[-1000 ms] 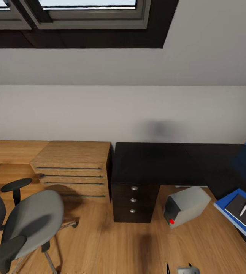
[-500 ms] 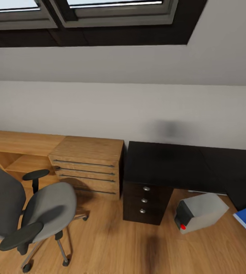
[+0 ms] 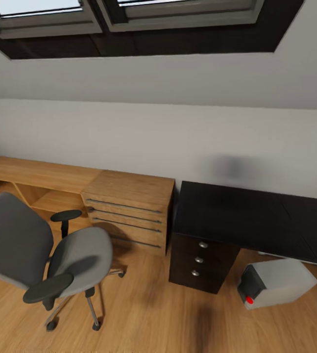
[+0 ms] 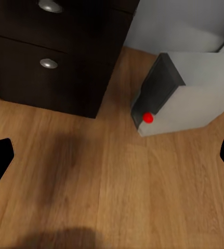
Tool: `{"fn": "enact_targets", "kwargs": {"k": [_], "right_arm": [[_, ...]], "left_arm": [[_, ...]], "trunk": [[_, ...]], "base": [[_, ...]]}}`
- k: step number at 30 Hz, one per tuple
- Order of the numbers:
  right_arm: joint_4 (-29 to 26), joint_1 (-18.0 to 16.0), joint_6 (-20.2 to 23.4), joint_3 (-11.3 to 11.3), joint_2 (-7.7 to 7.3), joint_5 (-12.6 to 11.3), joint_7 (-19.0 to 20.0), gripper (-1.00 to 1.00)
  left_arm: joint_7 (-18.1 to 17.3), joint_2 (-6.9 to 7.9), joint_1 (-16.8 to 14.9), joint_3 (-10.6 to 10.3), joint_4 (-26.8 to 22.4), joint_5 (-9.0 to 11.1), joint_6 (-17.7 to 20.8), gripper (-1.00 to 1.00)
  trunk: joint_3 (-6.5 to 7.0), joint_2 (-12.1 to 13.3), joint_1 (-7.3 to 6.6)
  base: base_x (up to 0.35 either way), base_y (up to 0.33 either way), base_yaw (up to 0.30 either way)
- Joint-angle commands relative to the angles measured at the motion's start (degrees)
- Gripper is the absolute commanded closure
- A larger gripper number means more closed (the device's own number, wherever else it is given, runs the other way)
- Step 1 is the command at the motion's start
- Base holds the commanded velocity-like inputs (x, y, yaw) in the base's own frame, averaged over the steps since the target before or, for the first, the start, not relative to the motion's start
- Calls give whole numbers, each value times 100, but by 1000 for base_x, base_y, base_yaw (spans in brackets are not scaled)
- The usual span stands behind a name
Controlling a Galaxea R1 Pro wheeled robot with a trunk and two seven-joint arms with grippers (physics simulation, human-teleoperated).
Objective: In the bedroom, organize the workspace by keeping the computer under the desk, ensuring the monitor is on the desk, placing the keyboard on the desk next to the monitor, placing the mouse on the desk next to the keyboard, moving the folder from the swivel chair onto the desk next to the mouse, stacking the notebook on top of the folder with the pen on top of the notebook, and positioning the swivel chair next to the desk.
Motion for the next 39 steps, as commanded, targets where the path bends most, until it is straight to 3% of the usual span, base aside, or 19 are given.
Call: {"fn": "enact_targets", "kwargs": {"k": [1, 4, 10, 24, 39], "right_arm": [[5, 0, -11, 49, 4, -2, -54, -100], [5, 8, -41, 49, 8, -2, -89, -100], [5, 11, -53, 49, 15, -2, -185, -100], [-3, 12, -41, 46, 16, -2, -206, -100], [-4, 12, -56, 40, 10, -1, -206, -100]], "left_arm": [[41, 7, 1, -49, 2, 57, -98, -100], [41, 1, 1, -49, 123, 56, -432, -100], [41, -9, 1, -49, 200, 50, -586, -100], [49, -6, 1, -49, 219, 53, -625, -100], [49, -12, 1, -49, 219, 53, -617, -100]], "trunk": [[-16, -11, 3], [-31, -11, 3], [-57, -11, 3], [-74, -11, 3], [35, -11, 3]], "base": [[0, 0, 210], [0, 0, 205], [0, 0, 189], [0, 0, 130], [0, 0, 116]]}}
